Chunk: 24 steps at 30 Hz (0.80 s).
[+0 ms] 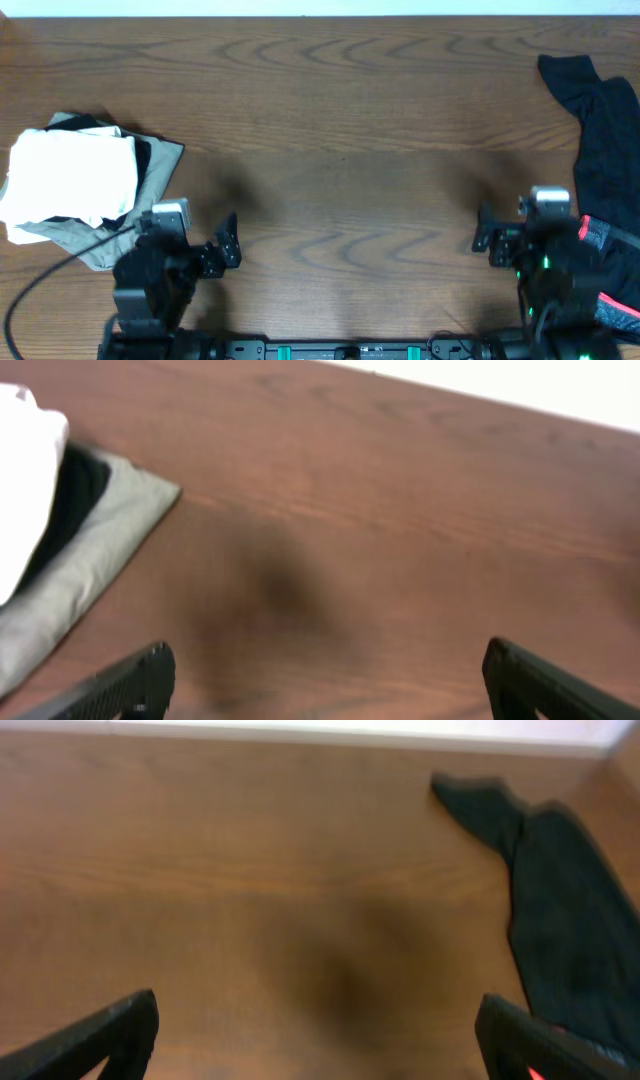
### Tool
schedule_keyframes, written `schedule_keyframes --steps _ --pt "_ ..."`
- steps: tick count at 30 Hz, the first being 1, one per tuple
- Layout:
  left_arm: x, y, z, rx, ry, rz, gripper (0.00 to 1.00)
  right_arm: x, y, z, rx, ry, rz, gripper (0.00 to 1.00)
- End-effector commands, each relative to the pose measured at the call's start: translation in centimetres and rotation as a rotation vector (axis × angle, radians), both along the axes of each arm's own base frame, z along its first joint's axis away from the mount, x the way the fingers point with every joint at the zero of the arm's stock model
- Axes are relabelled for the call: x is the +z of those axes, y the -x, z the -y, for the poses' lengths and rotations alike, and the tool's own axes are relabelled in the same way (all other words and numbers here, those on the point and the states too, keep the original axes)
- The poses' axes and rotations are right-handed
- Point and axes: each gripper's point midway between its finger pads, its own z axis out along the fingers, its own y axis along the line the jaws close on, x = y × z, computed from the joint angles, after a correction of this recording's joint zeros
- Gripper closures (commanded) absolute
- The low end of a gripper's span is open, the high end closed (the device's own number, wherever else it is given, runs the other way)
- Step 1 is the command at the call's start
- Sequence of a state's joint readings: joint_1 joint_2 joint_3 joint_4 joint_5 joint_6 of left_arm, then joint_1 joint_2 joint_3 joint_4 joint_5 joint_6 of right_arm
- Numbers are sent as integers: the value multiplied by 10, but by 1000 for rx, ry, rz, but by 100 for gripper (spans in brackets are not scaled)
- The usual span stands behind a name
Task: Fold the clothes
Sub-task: 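Grasp the black pants' red-trimmed waistband with the right gripper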
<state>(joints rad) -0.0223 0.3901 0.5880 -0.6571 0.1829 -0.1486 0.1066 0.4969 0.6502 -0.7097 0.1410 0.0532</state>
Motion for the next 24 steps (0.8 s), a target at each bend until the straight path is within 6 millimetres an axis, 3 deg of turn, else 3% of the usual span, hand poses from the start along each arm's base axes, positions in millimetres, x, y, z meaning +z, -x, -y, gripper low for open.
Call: schedule_keyframes --steps 1,4,6,11,16,20,24 --pt "11 -1 2 -2 15 -112 2 10 -16 -2 -9 -22 -94 1" --pt "8 0 2 -4 10 -220 2 16 -32 -25 94 -81 -143 1" --pt "1 -2 2 -3 10 -266 2 15 -41 -15 38 -52 -159 1" --pt "-12 -5 2 -3 9 -330 2 0 -45 69 -467 25 -182 1" --pt "-14 -6 2 -3 8 -341 2 -42 -29 145 -837 -64 -293 1" --pt "-14 -5 2 -3 8 -344 2 -80 -9 187 -1015 -128 -414 3" --pt "-14 -5 2 -2 9 -344 2 -112 3 208 -1097 -167 -506 6"
